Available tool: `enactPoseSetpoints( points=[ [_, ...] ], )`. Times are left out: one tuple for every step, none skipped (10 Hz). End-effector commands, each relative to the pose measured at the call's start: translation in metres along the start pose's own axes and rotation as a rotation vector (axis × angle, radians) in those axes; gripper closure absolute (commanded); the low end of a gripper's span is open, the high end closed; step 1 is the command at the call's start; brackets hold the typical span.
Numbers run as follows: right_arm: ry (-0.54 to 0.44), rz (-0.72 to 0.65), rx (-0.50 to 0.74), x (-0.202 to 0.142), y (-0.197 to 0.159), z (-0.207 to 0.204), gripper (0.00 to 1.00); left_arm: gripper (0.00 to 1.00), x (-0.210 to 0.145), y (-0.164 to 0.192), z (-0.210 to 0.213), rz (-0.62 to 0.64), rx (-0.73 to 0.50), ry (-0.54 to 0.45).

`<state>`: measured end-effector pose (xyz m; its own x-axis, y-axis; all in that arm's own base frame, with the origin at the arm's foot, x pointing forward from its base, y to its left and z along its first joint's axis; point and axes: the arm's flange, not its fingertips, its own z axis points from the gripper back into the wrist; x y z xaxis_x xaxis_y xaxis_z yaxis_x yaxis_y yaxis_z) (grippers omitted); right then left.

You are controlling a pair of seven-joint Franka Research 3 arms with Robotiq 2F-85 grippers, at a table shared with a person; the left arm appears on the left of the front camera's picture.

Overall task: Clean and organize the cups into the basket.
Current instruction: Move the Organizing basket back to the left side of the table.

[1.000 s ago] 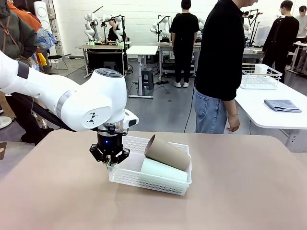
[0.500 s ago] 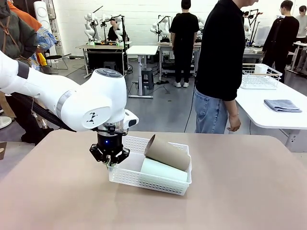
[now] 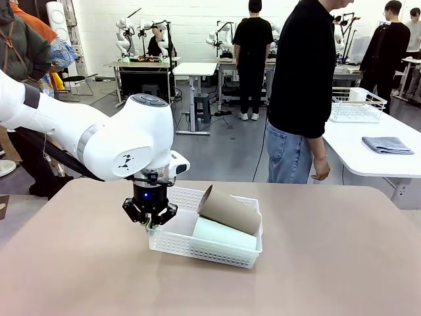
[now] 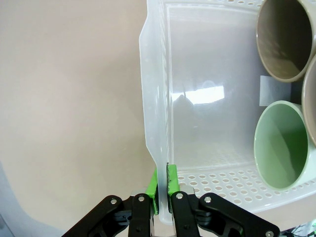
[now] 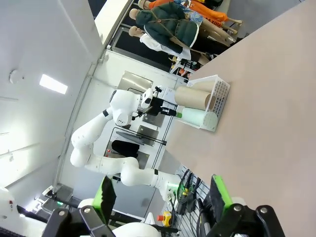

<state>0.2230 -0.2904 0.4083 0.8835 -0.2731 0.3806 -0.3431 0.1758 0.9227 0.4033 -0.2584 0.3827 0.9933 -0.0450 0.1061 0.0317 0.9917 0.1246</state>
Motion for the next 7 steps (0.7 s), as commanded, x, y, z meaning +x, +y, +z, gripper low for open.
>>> enactPoseSetpoints(
  points=[
    [-0.003,-0.012,-0.010,-0.001,0.001,-0.004,0.00,0.94,0.006,0.052,-0.032,0.017,-0.027,0.038],
    [-0.003,-0.012,-0.010,-0.001,0.001,-0.004,0.00,0.94,0.003,0.084,-0.050,0.016,-0.012,0.041],
    [-0.003,-0.012,-0.010,-0.001,0.001,-0.004,0.00,0.94,-0.001,0.121,-0.061,0.039,-0.040,0.032],
    [-0.003,-0.012,-0.010,-0.001,0.001,-0.004,0.00,0.94,-0.003,0.153,-0.068,0.084,-0.062,0.026],
    [-0.003,-0.012,-0.010,-0.001,0.001,-0.004,0.00,0.94,-0.008,0.181,-0.073,0.119,-0.044,0.012],
    [-0.003,-0.012,-0.010,-0.001,0.001,-0.004,0.00,0.94,-0.013,0.210,-0.074,0.151,-0.040,0.006],
    [-0.003,-0.012,-0.010,-0.001,0.001,-0.004,0.00,0.94,-0.019,0.239,-0.074,0.192,-0.026,-0.002]
  ],
)
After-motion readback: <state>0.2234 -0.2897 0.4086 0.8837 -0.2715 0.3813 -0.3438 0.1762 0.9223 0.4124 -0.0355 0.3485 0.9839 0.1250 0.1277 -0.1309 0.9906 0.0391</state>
